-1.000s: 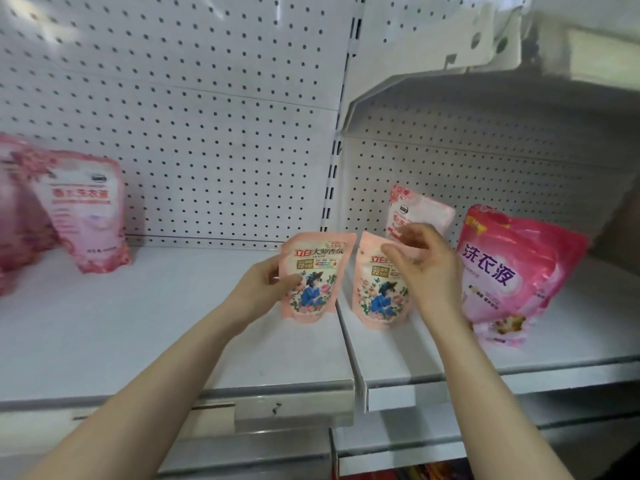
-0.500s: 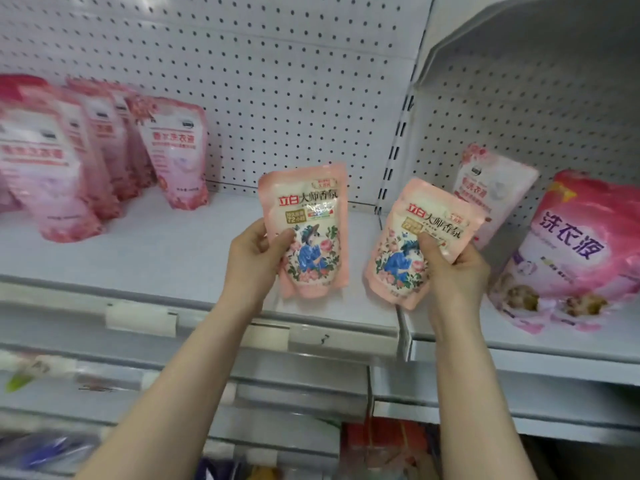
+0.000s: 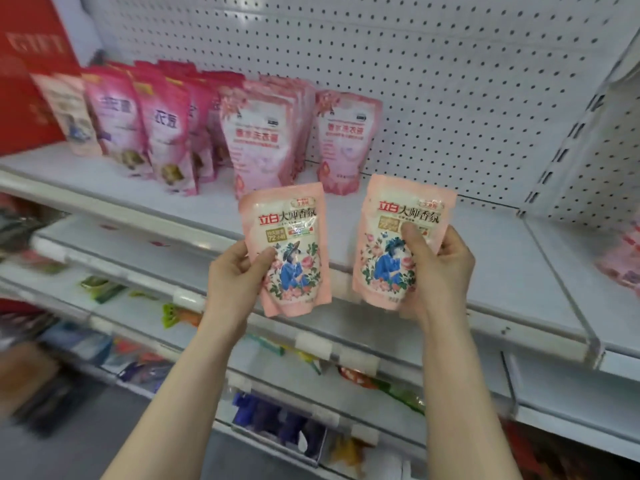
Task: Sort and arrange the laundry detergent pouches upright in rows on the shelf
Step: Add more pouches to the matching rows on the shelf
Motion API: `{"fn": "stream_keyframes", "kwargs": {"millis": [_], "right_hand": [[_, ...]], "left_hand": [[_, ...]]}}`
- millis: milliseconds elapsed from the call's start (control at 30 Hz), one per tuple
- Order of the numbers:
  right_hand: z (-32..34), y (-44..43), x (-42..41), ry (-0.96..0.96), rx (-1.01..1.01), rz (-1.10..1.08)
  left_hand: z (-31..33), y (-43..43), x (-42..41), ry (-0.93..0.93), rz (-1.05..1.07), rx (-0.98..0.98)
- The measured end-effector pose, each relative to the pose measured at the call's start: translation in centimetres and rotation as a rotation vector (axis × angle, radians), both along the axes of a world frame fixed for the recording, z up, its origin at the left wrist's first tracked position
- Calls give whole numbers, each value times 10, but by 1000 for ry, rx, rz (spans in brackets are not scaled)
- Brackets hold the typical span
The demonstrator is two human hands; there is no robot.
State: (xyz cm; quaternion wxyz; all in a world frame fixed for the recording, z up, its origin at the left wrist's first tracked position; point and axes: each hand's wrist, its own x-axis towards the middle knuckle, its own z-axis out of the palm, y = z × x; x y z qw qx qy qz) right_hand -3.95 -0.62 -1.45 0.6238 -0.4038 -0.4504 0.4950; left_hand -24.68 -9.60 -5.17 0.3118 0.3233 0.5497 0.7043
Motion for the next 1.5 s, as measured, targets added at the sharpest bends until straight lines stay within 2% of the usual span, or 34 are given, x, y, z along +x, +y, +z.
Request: {"fn": "stream_keyframes", "kwargs": {"millis": [300, 467, 767, 1000, 1167, 1400, 1500], "right_hand": [[-18, -50, -202, 12, 1, 131], [-12, -61, -290, -63, 43, 198], [-6, -29, -434, -186, 205, 252], [19, 8, -575, -290, 349, 331], [37, 43, -661, -439, 355, 394], [43, 84, -731, -650, 336, 235], [38, 91, -740, -662, 328, 221]], "left_hand": [[-4, -77, -192, 54, 132, -17], [0, -97, -279, 56, 205, -24], [-2, -74, -420, 102, 267, 23], [16, -42, -535, 160, 335, 35], [20, -28, -589, 115, 315, 19], [24, -7, -630, 146, 212, -5], [28, -2, -642, 188, 180, -7]]}}
